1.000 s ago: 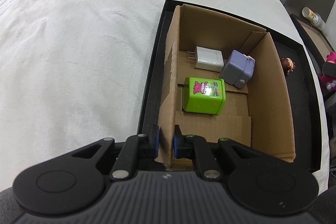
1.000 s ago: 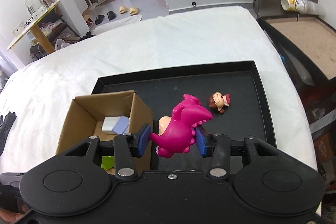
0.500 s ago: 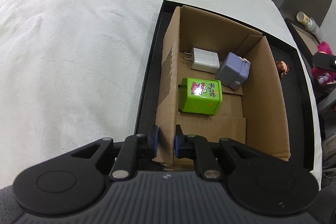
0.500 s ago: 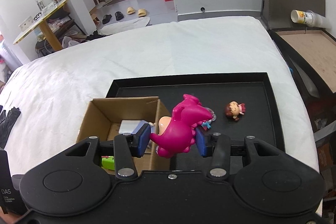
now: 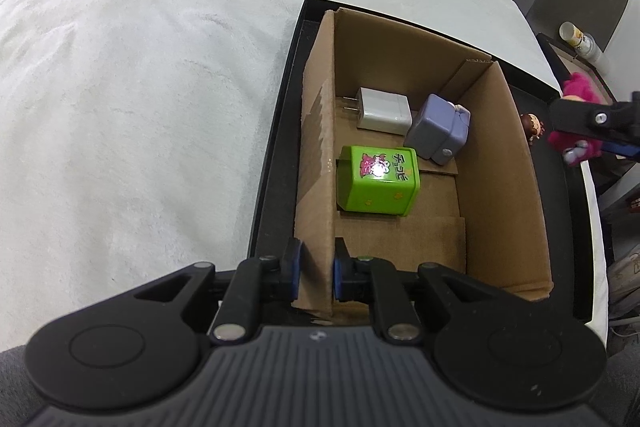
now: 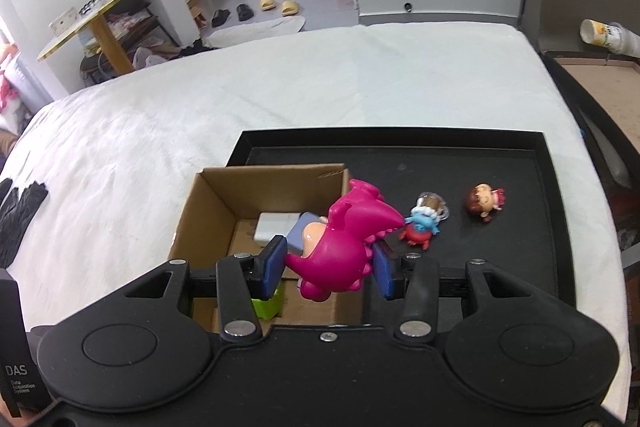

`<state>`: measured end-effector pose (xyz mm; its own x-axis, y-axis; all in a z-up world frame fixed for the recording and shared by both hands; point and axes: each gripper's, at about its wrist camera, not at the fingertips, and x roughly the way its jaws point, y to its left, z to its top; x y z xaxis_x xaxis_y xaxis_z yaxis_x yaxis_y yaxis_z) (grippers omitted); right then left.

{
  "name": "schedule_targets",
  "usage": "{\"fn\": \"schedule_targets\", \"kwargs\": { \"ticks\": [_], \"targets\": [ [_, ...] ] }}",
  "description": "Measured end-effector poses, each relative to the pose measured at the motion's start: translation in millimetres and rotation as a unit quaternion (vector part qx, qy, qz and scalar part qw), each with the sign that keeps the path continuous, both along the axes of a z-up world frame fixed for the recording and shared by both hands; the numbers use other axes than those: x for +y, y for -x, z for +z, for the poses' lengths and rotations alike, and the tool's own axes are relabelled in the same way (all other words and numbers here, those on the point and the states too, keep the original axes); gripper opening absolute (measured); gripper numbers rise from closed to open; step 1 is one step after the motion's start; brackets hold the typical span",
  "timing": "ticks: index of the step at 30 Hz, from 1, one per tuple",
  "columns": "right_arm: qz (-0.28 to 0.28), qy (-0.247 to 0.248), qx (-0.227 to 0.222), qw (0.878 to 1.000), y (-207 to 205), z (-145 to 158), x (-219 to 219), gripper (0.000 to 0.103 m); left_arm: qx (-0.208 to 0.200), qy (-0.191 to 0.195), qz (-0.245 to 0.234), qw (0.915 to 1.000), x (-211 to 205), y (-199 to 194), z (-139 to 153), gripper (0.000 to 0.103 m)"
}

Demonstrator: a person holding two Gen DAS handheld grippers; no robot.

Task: Organize rigid objects
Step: 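Carry the pink dinosaur into the cardboard box and release it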

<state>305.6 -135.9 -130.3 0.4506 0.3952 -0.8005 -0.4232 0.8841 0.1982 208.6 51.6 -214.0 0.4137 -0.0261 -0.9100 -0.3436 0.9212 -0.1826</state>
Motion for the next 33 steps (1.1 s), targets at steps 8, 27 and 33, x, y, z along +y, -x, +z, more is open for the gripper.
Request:
{"fn": "schedule_targets", "kwargs": {
  "ticks": [8,27,33],
  "targets": [
    [0.035,0.017,0.019,0.999,3,-12,26,0.046,0.0,0.007,0.002,1.0,3,-1,-1,0.014],
    [0.02,-0.002,0.016,1.0,1,-1,-9,0.047,0.002,0.005,0.002,1.0,0,-1,-1,0.015],
    [0.003,-0.007,0.019,1.0,-3,-4,-33,0.049,0.004,0.0,0.002,1.0,-1,-2,-1,0.015]
  ]
}}
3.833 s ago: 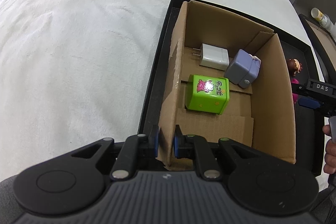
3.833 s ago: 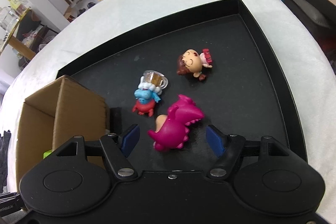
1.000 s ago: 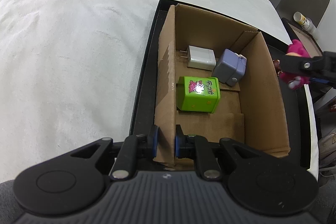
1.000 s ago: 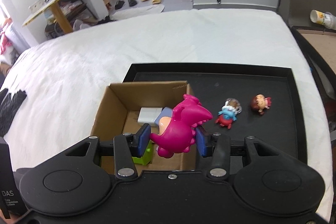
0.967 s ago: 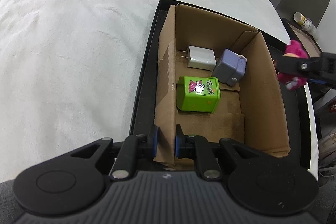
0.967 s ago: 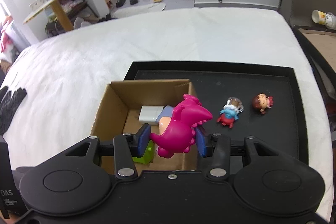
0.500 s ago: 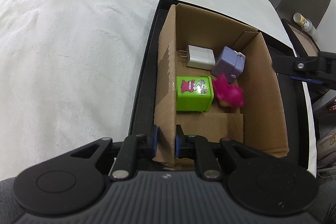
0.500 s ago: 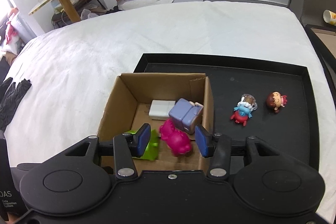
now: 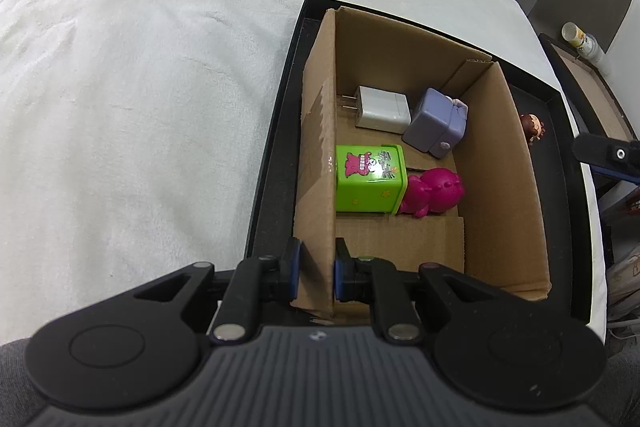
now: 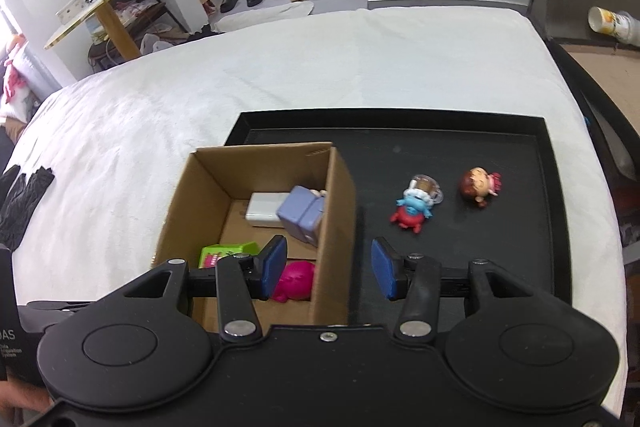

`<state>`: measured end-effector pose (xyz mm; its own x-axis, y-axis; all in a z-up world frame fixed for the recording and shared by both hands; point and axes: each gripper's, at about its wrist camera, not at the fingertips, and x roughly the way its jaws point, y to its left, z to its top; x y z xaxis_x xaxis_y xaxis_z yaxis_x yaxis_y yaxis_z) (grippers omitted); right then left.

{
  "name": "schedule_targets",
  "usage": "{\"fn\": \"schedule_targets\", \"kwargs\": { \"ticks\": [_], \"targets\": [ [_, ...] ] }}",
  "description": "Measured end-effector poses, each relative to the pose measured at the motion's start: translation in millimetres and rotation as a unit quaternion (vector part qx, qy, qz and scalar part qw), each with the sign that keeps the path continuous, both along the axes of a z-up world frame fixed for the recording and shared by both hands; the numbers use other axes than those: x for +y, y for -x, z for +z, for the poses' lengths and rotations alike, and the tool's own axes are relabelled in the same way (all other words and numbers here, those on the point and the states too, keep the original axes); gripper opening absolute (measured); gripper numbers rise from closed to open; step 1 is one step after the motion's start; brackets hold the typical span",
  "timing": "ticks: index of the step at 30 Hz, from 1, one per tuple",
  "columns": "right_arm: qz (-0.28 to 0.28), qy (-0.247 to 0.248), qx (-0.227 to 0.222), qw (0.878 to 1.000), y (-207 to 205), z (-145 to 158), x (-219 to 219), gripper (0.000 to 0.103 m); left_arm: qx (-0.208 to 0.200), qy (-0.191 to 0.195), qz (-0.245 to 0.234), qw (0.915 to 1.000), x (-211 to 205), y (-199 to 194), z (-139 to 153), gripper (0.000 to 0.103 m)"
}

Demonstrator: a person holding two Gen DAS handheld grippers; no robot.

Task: Organize rigid objects
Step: 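Carry the pink dinosaur into the cardboard box and release it, then move the right gripper to the blue mug figure and grasp it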

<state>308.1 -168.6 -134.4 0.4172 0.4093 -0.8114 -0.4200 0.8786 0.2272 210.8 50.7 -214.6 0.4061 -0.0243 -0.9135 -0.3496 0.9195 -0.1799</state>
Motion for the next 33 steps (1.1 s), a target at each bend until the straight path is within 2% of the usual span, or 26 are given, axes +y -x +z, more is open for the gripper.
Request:
{"fn": "schedule_targets", "kwargs": {
  "ticks": [5,17,22,33],
  "targets": [
    [-0.014,-0.007,0.006,1.0,-6,-6,-21,0.054,0.002,-0.004,0.001,1.0,-2,-1,1,0.015],
    [-0.071,-0.029,0.013,0.997,-24,-41,-59,0.054,0.009,-0.013,0.011,0.9998,-3,-4,-1,0.013],
    [-0.088,-0.033,0.013,0.995,-31,-55,-63,0.054,0.012,-0.018,0.016,0.9997,-2,-6,-1,0.013],
    [-0.087,-0.071,0.009,0.994,-52,-74,-56,0.054,0.017,-0.026,0.026,0.9992,0,-9,2,0.012]
  ]
}}
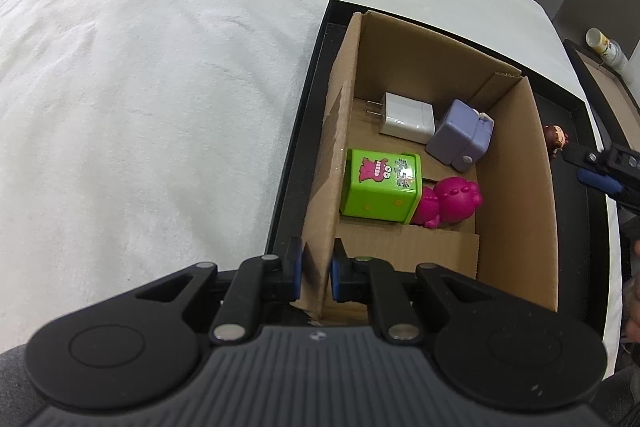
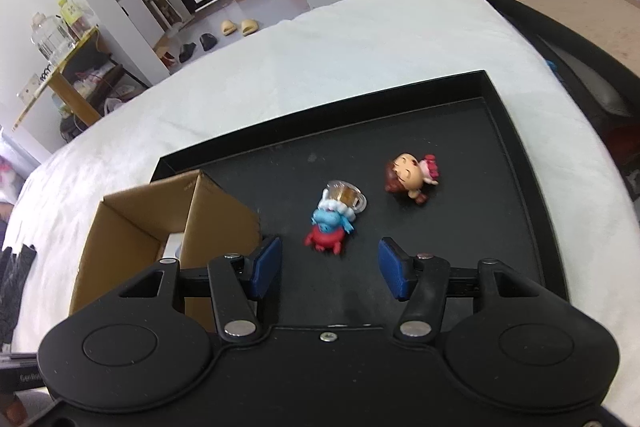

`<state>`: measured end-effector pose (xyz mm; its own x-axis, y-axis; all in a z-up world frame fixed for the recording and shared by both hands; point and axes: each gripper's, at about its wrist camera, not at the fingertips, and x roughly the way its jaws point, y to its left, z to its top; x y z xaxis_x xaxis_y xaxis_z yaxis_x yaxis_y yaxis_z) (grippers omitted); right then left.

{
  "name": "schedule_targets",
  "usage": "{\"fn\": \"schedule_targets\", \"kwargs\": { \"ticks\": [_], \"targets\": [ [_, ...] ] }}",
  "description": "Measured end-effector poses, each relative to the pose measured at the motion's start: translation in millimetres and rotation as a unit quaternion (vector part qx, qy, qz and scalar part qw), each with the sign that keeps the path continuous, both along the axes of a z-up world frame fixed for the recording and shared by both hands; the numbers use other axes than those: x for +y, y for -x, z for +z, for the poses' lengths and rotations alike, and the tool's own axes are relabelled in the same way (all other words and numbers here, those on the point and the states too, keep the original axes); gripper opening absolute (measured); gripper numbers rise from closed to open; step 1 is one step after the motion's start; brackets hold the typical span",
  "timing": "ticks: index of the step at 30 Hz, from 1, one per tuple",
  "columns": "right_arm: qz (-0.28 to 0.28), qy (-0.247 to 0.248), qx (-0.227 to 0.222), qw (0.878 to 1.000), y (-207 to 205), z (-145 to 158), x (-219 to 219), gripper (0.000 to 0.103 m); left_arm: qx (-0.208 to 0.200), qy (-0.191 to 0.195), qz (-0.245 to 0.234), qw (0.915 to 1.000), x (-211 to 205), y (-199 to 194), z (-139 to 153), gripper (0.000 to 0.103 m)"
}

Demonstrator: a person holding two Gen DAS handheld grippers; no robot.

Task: Organize rigid objects
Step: 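Move the right gripper to the blue mug figure and grasp it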

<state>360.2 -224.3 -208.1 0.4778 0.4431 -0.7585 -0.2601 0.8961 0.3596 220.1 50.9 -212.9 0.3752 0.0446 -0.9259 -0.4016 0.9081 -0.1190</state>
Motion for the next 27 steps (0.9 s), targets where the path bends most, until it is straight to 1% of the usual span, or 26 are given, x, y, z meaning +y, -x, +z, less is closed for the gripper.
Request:
{"fn": "schedule_targets", "kwargs": {
  "ticks": [9,14,18,20,21,23,24,27],
  "targets": [
    [0.005,0.005,0.009,1.0,-25,-23,22,0.054,0.01,-0.005,-0.002,0.9999,0,-5,0,0.012],
    [0.002,0.009,0.017,1.0,-34,-34,27,0.054,0.013,-0.009,-0.002,0.9999,-2,-7,0,0.012],
    [0.007,0.013,0.014,1.0,-36,-40,32,0.054,0.013,-0.011,-0.003,0.9999,-3,-8,1,0.012],
    [0.009,0.014,0.012,1.0,-37,-41,34,0.051,0.014,-0.012,-0.002,0.9998,-4,-8,0,0.012],
    [0.011,0.014,0.014,1.0,-36,-42,35,0.047,0.014,-0.013,-0.002,0.9998,-4,-9,0,0.012],
    [0.016,0.021,0.016,1.0,-35,-44,37,0.038,0.015,-0.015,-0.003,0.9998,-5,-9,0,0.012],
    [0.02,0.027,0.019,0.999,-34,-46,38,0.03,0.014,-0.015,-0.004,0.9998,-5,-9,1,0.012],
    [0.022,0.03,0.024,0.999,-30,-46,35,0.029,0.015,-0.016,-0.002,0.9998,-5,-9,1,0.012]
  ]
}}
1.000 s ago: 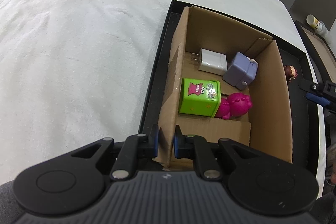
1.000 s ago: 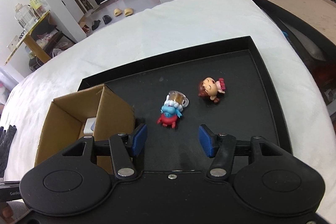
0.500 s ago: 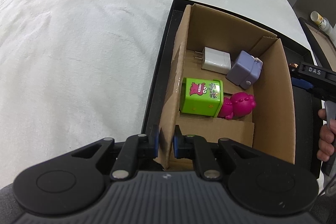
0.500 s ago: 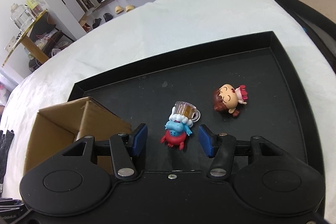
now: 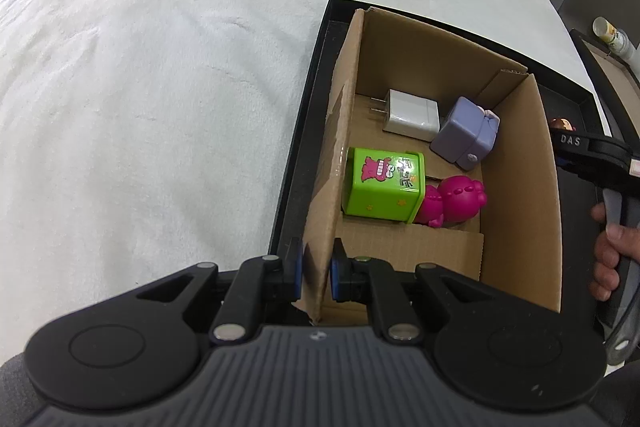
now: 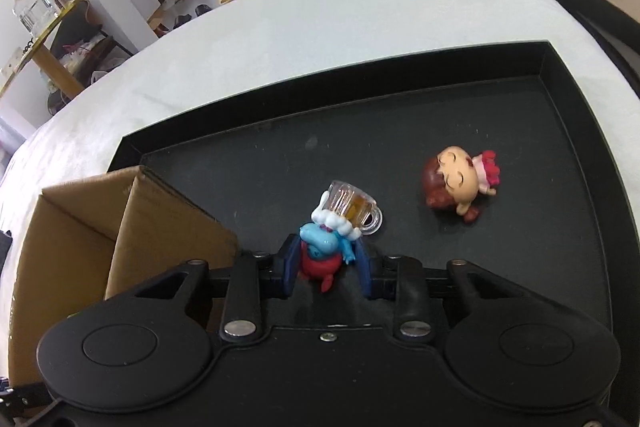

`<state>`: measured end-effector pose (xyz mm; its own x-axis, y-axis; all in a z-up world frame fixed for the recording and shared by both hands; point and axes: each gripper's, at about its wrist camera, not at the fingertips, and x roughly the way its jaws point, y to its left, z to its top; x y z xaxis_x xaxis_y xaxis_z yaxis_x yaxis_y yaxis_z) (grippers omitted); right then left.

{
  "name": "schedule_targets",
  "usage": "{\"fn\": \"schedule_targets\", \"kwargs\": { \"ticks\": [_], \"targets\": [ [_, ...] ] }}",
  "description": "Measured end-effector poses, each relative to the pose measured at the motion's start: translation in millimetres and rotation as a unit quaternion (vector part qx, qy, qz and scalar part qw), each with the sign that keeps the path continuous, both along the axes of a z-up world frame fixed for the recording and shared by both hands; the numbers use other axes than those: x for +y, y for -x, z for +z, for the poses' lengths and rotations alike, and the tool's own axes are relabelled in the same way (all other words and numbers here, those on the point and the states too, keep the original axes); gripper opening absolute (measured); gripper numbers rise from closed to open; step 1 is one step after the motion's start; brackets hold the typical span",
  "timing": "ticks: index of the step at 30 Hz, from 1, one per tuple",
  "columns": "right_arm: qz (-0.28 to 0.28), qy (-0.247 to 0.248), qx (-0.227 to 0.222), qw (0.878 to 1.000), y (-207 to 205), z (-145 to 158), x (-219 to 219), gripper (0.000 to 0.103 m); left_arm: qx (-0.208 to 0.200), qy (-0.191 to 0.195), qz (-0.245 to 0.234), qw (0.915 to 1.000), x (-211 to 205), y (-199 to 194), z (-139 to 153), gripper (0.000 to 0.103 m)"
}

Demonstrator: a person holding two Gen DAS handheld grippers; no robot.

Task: Organize rigid objects
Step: 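Move the right gripper to the blue mug figure and grasp it, then carry the blue mug figure into the cardboard box and release it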

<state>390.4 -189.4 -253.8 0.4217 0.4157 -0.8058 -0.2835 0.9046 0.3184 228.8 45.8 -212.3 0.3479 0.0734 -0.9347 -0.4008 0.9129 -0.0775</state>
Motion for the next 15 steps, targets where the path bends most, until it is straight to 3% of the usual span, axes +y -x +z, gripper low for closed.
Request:
{"fn": "schedule_targets", "kwargs": {
  "ticks": [15],
  "targets": [
    [0.004,0.036,0.033,0.999,30,6,-17,0.03,-0.001,-0.011,-0.006,0.9999,-3,3,0,0.012]
  ]
}}
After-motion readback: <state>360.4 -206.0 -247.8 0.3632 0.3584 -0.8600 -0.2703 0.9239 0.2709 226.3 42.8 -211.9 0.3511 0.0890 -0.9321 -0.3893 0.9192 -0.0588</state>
